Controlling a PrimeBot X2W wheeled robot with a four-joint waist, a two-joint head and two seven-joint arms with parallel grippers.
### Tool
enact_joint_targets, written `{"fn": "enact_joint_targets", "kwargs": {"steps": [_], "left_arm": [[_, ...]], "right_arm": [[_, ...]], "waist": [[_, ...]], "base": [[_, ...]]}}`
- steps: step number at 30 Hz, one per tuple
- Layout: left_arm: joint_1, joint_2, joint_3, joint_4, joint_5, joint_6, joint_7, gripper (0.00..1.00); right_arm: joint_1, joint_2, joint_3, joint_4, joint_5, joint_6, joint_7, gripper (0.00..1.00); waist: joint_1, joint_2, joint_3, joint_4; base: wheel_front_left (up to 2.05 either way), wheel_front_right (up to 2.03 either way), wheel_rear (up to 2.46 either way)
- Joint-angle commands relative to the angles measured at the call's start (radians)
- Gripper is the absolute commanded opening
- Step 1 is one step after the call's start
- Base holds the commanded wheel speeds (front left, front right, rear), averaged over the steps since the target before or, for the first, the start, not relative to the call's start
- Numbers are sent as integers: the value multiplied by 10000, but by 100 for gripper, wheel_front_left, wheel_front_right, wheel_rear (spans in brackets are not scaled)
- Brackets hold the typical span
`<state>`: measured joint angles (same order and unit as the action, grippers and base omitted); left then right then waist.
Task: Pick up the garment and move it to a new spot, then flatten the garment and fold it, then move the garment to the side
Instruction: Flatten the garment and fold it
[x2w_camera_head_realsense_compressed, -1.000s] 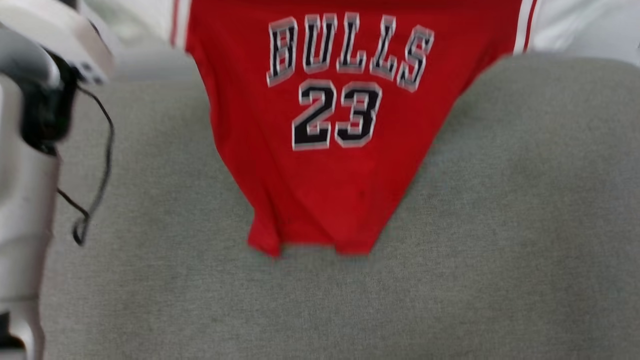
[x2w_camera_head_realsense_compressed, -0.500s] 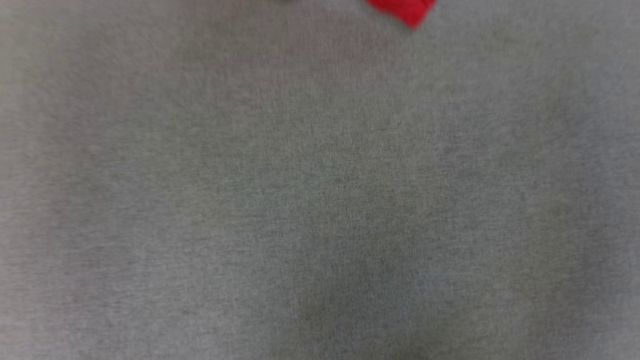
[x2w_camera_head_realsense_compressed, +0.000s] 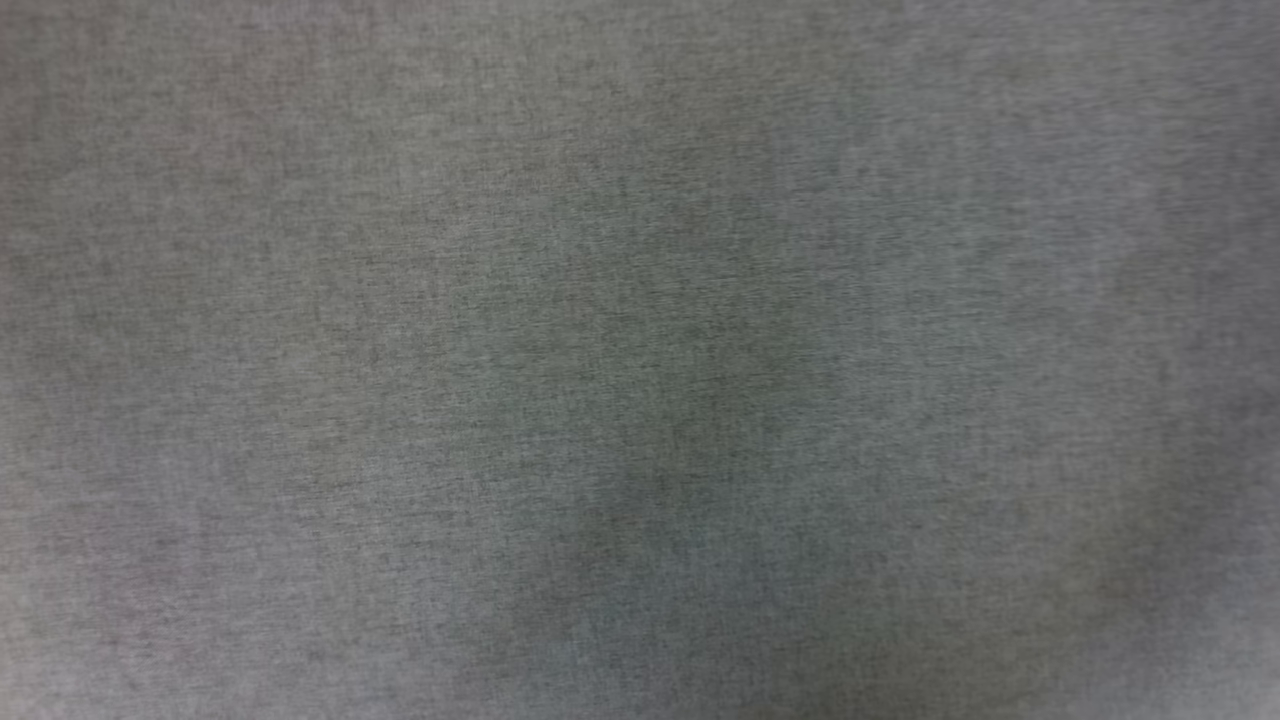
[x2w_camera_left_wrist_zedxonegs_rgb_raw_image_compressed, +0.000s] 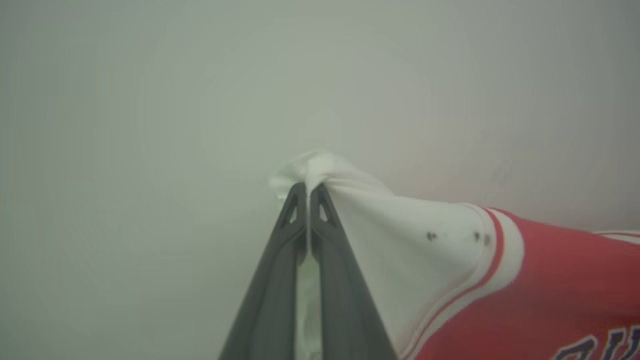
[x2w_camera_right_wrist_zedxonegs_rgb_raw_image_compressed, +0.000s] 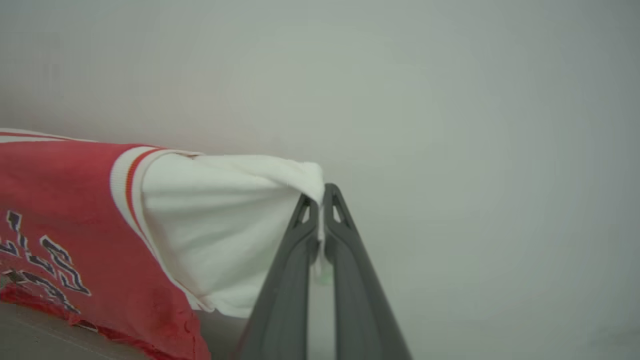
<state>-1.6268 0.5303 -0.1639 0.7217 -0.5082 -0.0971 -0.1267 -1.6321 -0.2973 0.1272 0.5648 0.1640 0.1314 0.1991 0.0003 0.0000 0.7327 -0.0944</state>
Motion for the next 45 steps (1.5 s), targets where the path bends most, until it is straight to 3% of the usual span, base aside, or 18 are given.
{"fn": "enact_joint_targets", "kwargs": {"steps": [1, 8, 13, 19, 24, 34, 45], "left_arm": [[132, -24, -20, 144, -94, -56, -176, 0], [1651, -297, -98, 811, -578, -257, -1006, 0], [3862, -480, 45, 683, -1030, -306, -1329, 0], [7340, -866, 341, -176, -1384, -316, -1396, 0], [10386, -1193, 672, -1507, -1365, 77, -1403, 0], [15683, -1563, 521, -4448, -1440, 1394, -588, 0], [18447, -1997, 135, -5497, -1644, 2221, 187, 0]], "right_arm": [[19, -43, 46, 147, 119, -14, -179, 0], [1305, -338, 763, 747, 796, -15, -841, 0], [3355, -780, 1331, 527, 1513, -14, -1055, 0], [6660, -1394, 1343, -606, 2201, -15, -683, 0], [9767, -1475, 692, -2122, 2313, -17, 104, 0], [15681, 3, -1048, -5027, 2112, -14, 1891, 0], [19258, 1322, -1789, -5645, 1695, -12, 2951, 0]], "waist": [[-3, 0, 35, 89], [-3, 0, -926, 271], [-3, 0, -2319, 425], [-3, 0, -4036, 647], [-3, 0, -5233, 703], [-3, 0, -6843, 761], [-3, 0, -7521, 875]], "base": [[0, 0, 0], [0, 0, 0], [0, 0, 0], [0, 0, 0], [0, 0, 0], [0, 0, 0], [0, 0, 0]]}}
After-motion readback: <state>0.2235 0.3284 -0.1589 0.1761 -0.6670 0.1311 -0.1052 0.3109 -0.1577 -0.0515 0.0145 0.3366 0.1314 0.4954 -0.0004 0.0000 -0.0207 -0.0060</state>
